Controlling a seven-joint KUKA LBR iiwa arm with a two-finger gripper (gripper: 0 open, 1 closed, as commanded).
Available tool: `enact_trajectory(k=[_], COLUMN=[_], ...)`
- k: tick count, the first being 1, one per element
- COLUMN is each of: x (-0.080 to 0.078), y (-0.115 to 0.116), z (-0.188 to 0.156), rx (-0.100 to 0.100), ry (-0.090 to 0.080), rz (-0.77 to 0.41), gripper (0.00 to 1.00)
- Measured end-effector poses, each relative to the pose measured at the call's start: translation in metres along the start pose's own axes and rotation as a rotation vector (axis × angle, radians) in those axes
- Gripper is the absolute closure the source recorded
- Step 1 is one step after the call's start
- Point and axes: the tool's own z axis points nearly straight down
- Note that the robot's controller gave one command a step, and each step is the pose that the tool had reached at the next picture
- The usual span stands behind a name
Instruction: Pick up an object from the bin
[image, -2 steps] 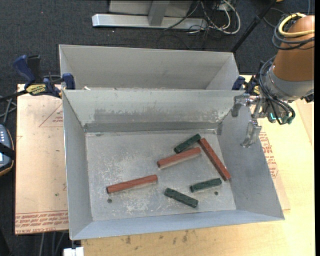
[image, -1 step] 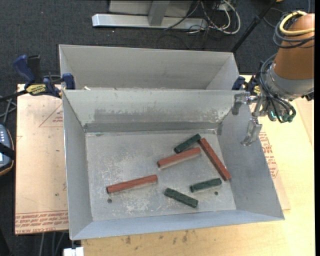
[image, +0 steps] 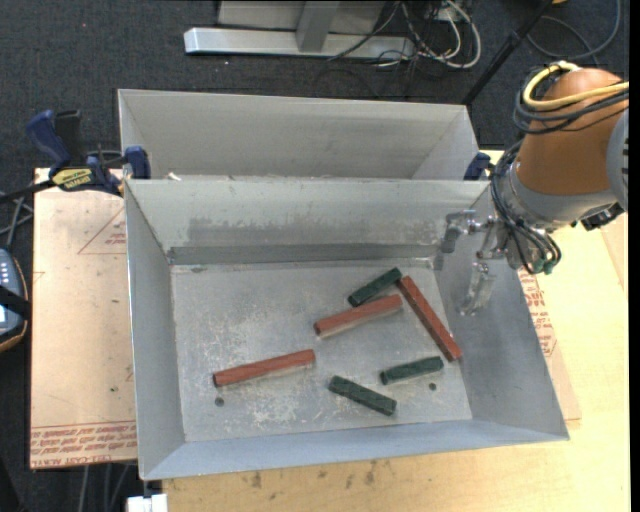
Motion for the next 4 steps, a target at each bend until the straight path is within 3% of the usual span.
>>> enact_trajectory(k=[1,2,3,4], x=[0.059,0.061,0.081,0.099], y=[0.023,0.007,0.013,0.017], z=[0.021,0.061,0.109,0.129], rx=[-0.002,-0.001,-0.003,-0.003], ry=[0.009,-0.002,0.007,0.006], rz=[-0.027,-0.062,-0.241,-0.387], gripper=[0.0,0.0,0.0,1.0])
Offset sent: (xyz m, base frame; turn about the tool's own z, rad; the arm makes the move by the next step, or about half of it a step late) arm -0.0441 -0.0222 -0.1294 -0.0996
